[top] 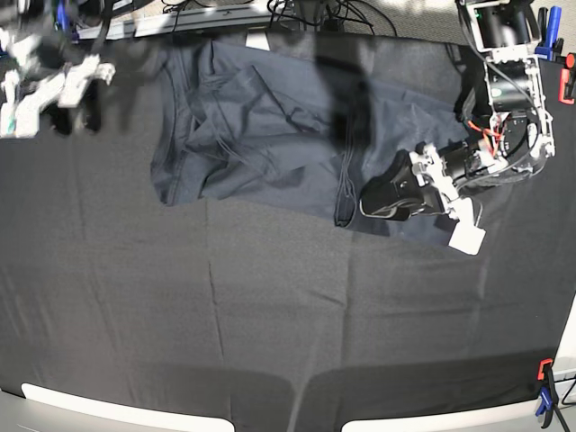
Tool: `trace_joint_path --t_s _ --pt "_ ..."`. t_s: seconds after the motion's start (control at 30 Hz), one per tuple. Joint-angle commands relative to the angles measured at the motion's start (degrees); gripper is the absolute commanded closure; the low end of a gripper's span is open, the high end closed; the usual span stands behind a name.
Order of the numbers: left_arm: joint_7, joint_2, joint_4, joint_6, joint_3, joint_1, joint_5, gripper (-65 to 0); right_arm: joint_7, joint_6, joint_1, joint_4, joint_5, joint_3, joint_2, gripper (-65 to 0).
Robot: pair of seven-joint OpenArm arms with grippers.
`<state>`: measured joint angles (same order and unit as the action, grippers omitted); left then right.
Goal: Layout the t-shirt on the table in an organized manner, then fold the t-shirt properly
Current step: 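Press the folded end down with the left gripper, then grasp the strip end with the right gripper and fold it over the shirt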
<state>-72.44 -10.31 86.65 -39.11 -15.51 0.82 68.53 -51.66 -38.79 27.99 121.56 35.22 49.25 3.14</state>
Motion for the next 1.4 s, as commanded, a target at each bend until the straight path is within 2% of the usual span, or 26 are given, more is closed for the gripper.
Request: trace_joint_path --t_s 0.0,0.03,0.17,0.2,0.37,0.47,0.7,0.77,0.93,1.03,1.27,1.37 --pt "0.46 -0.15 1.01 -0.35 -0.15 1.07 1.55 -34.6 1.9 -1.09 -2.43 -0.96 1.36 0.17 0.5 -27.4" --pt "0.44 -0.17 1.01 -0.35 -0.15 1.07 1.55 -34.6 1.73 -1.21 -4.55 -3.15 1.38 0.17 0.5 -27.8" --pt "-0.37 -0.2 1.01 -0.35 -0.15 1.05 1.55 -34.6 0.35 -1.21 -9.99 -11.93 1.36 0.07 0.55 -38.4" --pt "-0.39 -0.2 1.01 -0.35 -0.15 1.05 1.53 -34.6 0.33 -1.21 -10.6 -14.12 1.36 -0.15 0.55 -39.2" --pt "-0.35 -0.17 1.01 -0.35 -0.15 1.07 1.53 -34.6 -2.4 -1.21 -13.25 -24.92 1.44 -4.28 1.09 -39.2" --pt "-0.37 -0.17 1.01 -0.35 -0.15 1.07 1.53 -34.6 -4.46 -1.21 -13.9 -29.55 4.39 -8.63 2.51 -39.1" --pt "-0.37 -0.2 1.01 -0.37 -0.15 1.07 1.53 -34.6 -5.25 -1.21 -13.86 -32.98 4.48 -17.16 3.32 -39.0" --pt "-0.37 -0.2 1.01 -0.35 -0.15 1.07 1.53 -34.6 -5.73 -1.21 -13.86 -32.98 6.64 -18.47 3.34 -39.0" --pt "-0.37 -0.2 1.01 -0.35 -0.15 1.07 1.53 -34.6 -10.71 -1.21 -13.86 -32.89 17.0 -18.84 3.37 -39.0" --pt "-0.37 -0.2 1.01 -0.35 -0.15 1.07 1.53 -34.6 -12.83 -1.21 -13.86 -32.89 17.7 -18.47 3.37 -39.0" --pt "-0.37 -0.2 1.01 -0.35 -0.15 1.07 1.53 -34.6 -13.16 -1.21 -13.4 -32.81 17.75 -13.75 3.37 -39.0" --pt "-0.37 -0.2 1.01 -0.35 -0.15 1.07 1.53 -34.6 -13.27 -1.21 -12.85 -32.81 18.34 -13.77 3.34 -39.0"
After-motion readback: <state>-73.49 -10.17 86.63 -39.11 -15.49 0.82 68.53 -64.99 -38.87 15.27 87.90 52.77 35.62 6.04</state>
